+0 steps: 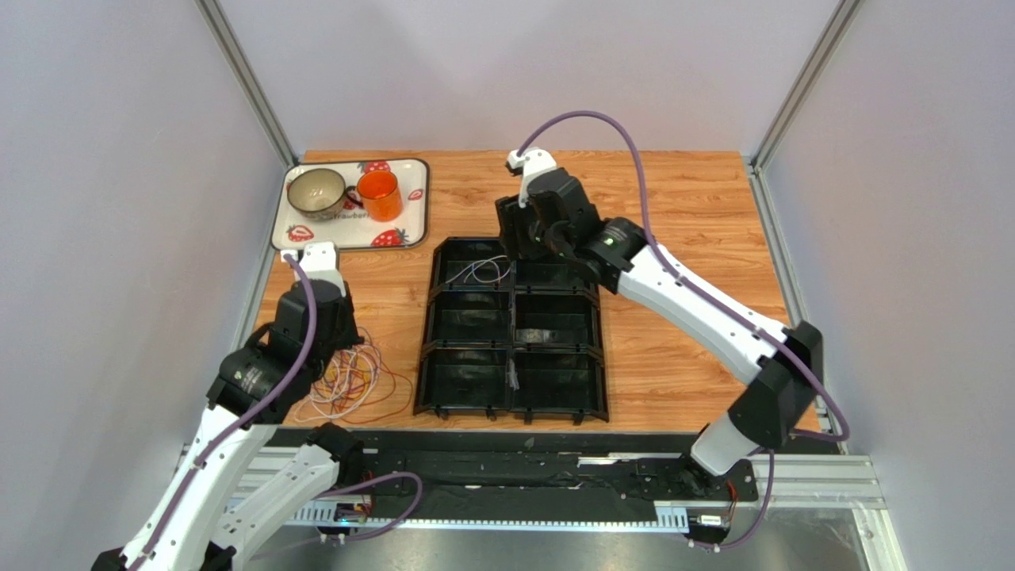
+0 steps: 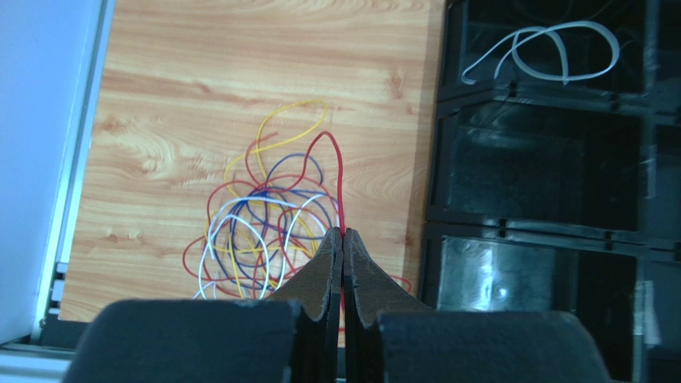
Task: Untangle the cables
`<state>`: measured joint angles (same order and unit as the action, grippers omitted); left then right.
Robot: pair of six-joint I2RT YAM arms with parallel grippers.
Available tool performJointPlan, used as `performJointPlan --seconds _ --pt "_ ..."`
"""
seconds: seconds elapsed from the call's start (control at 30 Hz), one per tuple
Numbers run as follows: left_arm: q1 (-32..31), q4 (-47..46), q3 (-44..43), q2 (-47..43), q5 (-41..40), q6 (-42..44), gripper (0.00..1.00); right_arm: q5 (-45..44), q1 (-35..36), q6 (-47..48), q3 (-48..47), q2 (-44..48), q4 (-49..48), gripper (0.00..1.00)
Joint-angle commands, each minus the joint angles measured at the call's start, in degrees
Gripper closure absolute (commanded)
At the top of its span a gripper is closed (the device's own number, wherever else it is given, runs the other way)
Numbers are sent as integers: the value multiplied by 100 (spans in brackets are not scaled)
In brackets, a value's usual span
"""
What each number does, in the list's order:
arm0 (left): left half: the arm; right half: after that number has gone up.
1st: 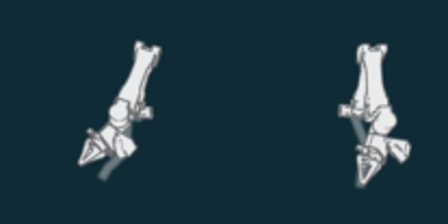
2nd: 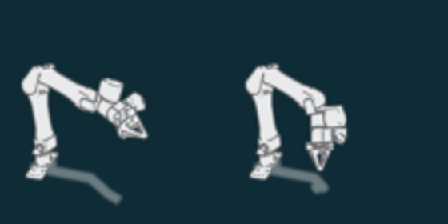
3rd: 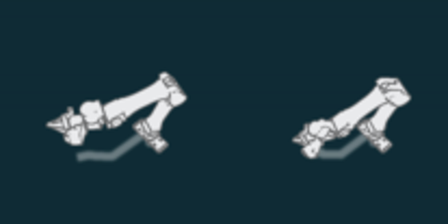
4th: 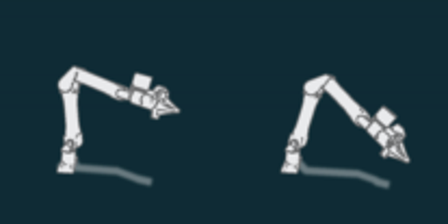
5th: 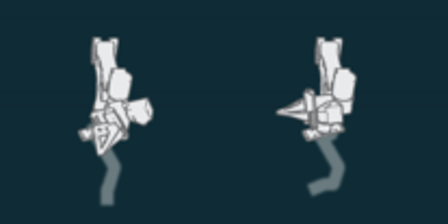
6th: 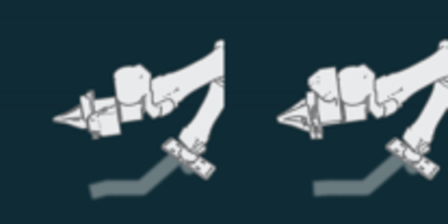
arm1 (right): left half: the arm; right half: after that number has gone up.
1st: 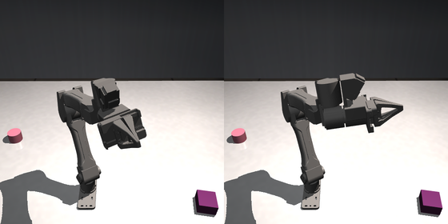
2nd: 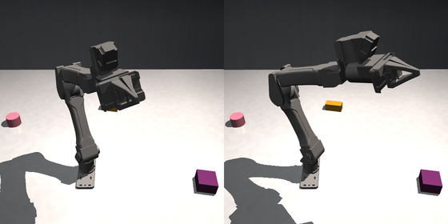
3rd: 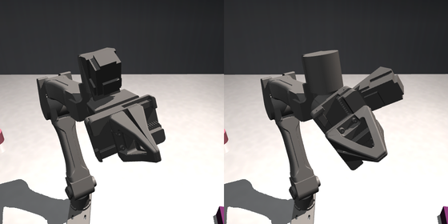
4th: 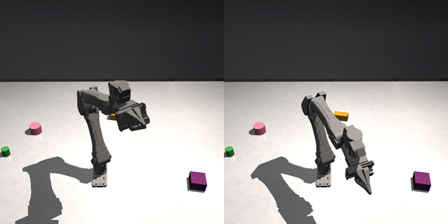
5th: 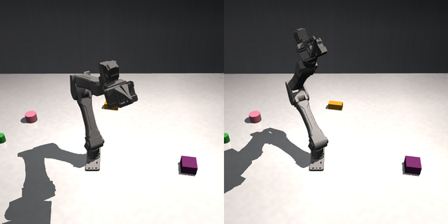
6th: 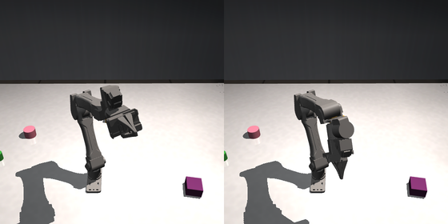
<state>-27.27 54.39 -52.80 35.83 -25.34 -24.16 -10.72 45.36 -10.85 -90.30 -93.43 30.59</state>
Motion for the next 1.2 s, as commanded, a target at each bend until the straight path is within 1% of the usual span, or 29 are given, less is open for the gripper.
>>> performJointPlan --seconds 0.0,0.07,0.1,0.17,0.2,0.23,0.27,0.3,0.33,0.4,0.47,0.5,0.53,0.57,0.6,0.63,0.67,0.73,0.8,0.87,0.93,1.0,1.03,1.17 --pt "28 -306 -1457 502 -23 358 100 447 16 -303 512 649 9 44" --pt "28 -359 -2021 924 -58 526 100 684 34 -347 636 966 -79 44" --pt "28 -394 -2712 1099 -76 701 100 746 43 -365 689 1071 -114 43" --pt "28 -316 -3619 1740 -76 869 100 817 51 -400 803 1326 -184 43" --pt "28 -132 -4703 1978 -50 983 100 826 60 -418 821 1388 -194 43" --pt "28 -26 -5296 2476 159 1053 100 826 52 -435 839 1467 -202 43" --pt "28 62 -5859 2707 327 1106 100 835 51 -444 856 1581 -202 42" --pt "28 150 -6839 2910 467 1159 100 852 51 -462 865 1634 -194 42" --pt "28 151 -7197 3190 686 1159 100 870 51 -470 883 1704 -194 42" --pt "28 -76 -7612 3289 925 1221 100 922 51 -497 961 1941 -202 42" --pt "28 -479 -7352 3089 1128 1186 100 984 51 -488 1128 2195 -272 40" --pt "28 -639 -6750 2940 1145 1108 100 1167 69 -488 1207 2267 -325 40" --pt "28 -806 -6370 2607 1085 1055 100 1334 52 -497 1295 2328 -430 39" --pt "28 -1112 -5644 2421 1049 993 100 1475 60 -514 1426 2407 -501 38" --pt "28 -1219 -5341 2124 1014 905 100 1659 60 -523 1506 2469 -571 38" --pt "28 -1299 -5094 2008 1023 870 100 2105 52 -558 1568 2496 -763 38" --pt "28 -1386 -4752 1911 1023 791 100 2318 69 -602 1699 2487 -878 37" --pt "28 -1422 -4565 1734 1014 764 100 2792 165 -891 1831 2374 -1298 37" --pt "28 -1405 -4476 1664 953 781 100 2874 323 -1233 2024 2138 -1738 36" --pt "28 -1344 -4468 1664 909 816 100 2830 674 -1366 2104 1917 -1985 35" --pt "28 -1308 -4476 1664 847 825 100 2577 1095 -1376 2026 1523 -2188 35" --pt "28 -1291 -4459 1646 803 861 100 2453 1342 -1376 1912 1232 -2363 35" --pt "28 -1291 -4459 1637 785 878 100 2426 1517 -1445 1728 891 -2382 35" --pt "28 -1273 -4450 1594 724 966 100 2513 1844 -1595 1200 98 -2470 36"
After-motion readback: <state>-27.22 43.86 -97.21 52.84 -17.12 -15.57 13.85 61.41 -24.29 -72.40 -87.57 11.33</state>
